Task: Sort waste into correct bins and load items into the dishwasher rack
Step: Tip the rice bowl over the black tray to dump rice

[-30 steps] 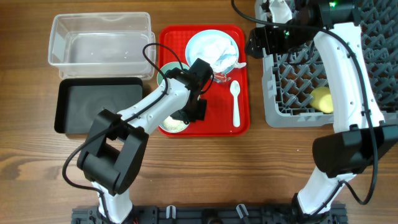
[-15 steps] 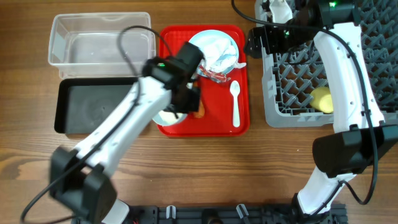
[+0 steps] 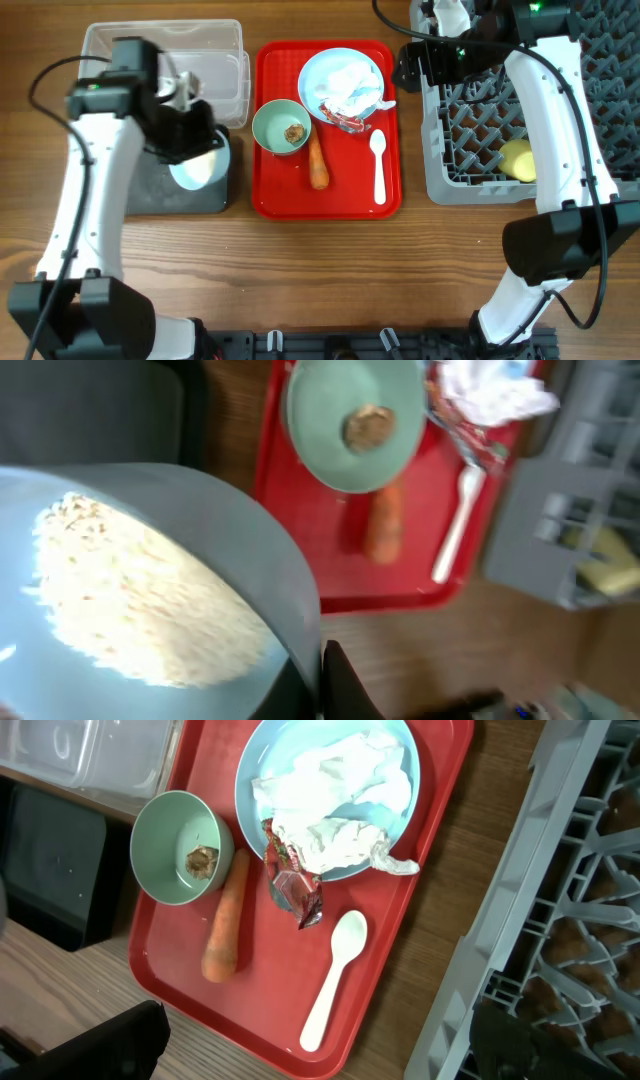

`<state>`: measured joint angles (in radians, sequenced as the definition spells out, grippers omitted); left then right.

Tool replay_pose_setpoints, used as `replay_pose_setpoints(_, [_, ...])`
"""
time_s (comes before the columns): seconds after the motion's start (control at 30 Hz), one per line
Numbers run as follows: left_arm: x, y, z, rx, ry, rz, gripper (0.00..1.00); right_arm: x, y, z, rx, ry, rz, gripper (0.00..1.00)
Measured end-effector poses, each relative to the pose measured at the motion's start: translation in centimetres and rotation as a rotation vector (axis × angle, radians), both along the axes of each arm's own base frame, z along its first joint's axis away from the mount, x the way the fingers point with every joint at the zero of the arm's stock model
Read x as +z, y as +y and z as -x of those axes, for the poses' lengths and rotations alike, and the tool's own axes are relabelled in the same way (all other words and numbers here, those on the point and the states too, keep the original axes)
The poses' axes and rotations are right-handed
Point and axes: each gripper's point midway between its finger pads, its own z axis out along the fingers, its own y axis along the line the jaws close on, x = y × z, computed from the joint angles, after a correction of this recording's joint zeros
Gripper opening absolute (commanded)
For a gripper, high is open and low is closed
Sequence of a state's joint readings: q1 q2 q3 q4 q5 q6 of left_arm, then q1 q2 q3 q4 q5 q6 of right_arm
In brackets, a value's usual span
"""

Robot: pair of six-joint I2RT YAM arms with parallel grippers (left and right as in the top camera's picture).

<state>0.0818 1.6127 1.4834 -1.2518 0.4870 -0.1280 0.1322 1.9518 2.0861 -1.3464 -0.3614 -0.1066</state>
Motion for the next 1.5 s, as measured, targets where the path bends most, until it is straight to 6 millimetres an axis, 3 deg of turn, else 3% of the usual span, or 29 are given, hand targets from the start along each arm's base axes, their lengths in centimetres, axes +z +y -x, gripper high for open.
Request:
replay_pose_setpoints(0.17, [1.6, 3.4, 0.0, -0.003, -0.09, 0.143, 0.04, 0.0, 0.0, 0.0, 0.0, 0.001, 0.0, 1.0])
replay_pose_setpoints(0.33, [2.7, 4.4, 0.2, -0.035, -0.187, 0.248, 0.04, 0.0, 0.0, 0.0, 0.0, 0.002, 0.0, 1.0])
replay_pose_setpoints(0.63, [-1.6, 8.0, 0.9, 0.033, -0.254, 0.391, 0.04, 0.0, 0.0, 0.0, 0.0, 0.001, 0.0, 1.0])
replay_pose_setpoints(1.0, [-4.1, 6.7, 0.6, -0.076, -0.394, 0.571, 0.04, 0.0, 0.0, -0.1, 0.0, -0.006, -0.001, 1.0])
replay_pose_setpoints(1.5, [0.6, 5.9, -0.3, 0.054, -0.494, 0.842, 0.04, 0.1, 0.0, -0.2, 0.0, -0.007, -0.001, 1.0])
